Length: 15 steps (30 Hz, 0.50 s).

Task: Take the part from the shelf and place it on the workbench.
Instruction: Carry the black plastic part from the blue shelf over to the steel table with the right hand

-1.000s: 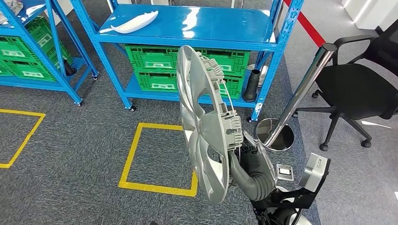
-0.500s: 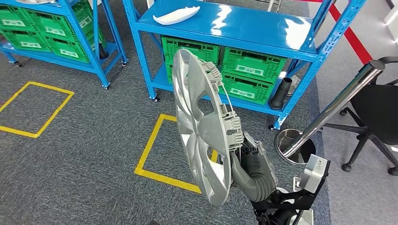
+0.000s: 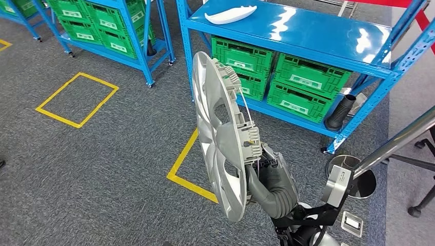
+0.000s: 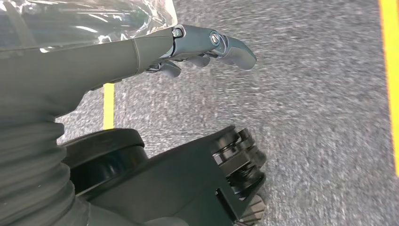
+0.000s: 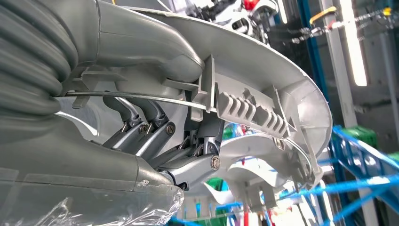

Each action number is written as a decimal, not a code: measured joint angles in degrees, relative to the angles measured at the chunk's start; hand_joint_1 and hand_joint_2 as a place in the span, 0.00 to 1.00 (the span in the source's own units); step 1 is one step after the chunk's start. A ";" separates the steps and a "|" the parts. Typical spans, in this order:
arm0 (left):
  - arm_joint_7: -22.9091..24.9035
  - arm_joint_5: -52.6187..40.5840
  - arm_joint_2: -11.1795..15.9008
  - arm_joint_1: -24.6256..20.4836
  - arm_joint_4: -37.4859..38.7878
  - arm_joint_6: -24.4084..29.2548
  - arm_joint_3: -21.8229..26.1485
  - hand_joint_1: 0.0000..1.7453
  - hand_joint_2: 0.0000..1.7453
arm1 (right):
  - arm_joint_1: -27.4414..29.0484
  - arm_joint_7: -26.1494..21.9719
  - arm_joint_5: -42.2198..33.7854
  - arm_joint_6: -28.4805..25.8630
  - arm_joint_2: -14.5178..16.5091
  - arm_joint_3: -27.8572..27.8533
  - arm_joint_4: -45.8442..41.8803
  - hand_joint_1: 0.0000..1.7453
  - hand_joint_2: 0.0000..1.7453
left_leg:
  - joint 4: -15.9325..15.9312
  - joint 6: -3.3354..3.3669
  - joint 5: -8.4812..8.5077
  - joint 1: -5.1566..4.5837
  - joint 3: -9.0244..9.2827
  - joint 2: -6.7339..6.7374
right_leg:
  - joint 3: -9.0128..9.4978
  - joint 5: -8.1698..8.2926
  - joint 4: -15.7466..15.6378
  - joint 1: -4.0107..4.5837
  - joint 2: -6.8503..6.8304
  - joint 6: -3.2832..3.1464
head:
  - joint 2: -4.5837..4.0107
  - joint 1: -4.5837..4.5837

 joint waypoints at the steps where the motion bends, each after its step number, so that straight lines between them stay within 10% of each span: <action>1: -0.03 0.01 0.05 -0.01 0.00 0.01 0.00 0.00 1.00 | 0.00 0.02 0.00 0.01 0.02 0.00 0.03 1.00 1.00 | -3.80 0.02 1.62 -0.03 2.05 0.99 | 0.11 -0.16 0.09 -0.01 -0.66 0.20 | 0.00 0.00; 4: -0.11 0.07 0.06 -0.14 0.00 0.04 0.00 0.00 1.00 | -0.03 0.11 0.00 0.05 0.07 0.01 0.04 1.00 1.00 | -10.69 1.31 3.21 -0.88 5.44 3.92 | 0.35 -0.52 0.28 0.40 -2.38 1.08 | 0.00 0.04; 6: -0.11 0.14 0.09 0.01 0.00 0.05 0.00 0.00 1.00 | -0.11 0.16 0.00 0.08 0.08 0.01 0.04 1.00 1.00 | -10.85 2.41 3.20 -1.17 5.24 3.15 | 0.57 -0.56 0.10 0.48 -3.44 1.71 | 0.00 0.19; 9: -0.05 0.20 0.14 0.06 0.01 0.05 0.00 0.00 1.00 | -0.27 0.19 0.00 0.13 0.08 -0.01 0.06 1.00 1.00 | -11.41 3.63 3.73 -0.81 5.26 1.39 | -0.46 -3.10 3.00 0.15 -0.25 2.40 | 0.00 0.55; 12: -0.03 0.25 0.08 -0.11 0.01 0.05 0.00 0.00 1.00 | -0.24 0.19 0.00 0.16 0.08 -0.02 0.17 1.00 1.00 | -11.42 4.22 3.96 -0.83 5.07 -0.61 | -5.34 -7.87 13.28 0.11 3.10 2.28 | 0.00 1.00; 15: -0.02 0.44 0.09 0.02 0.02 0.04 0.00 0.00 1.00 | -0.21 0.27 0.00 0.21 0.08 0.02 0.33 1.00 1.00 | -11.10 4.24 3.97 -0.98 5.02 -3.07 | -5.72 -5.12 13.14 0.12 3.72 1.96 | 0.00 1.03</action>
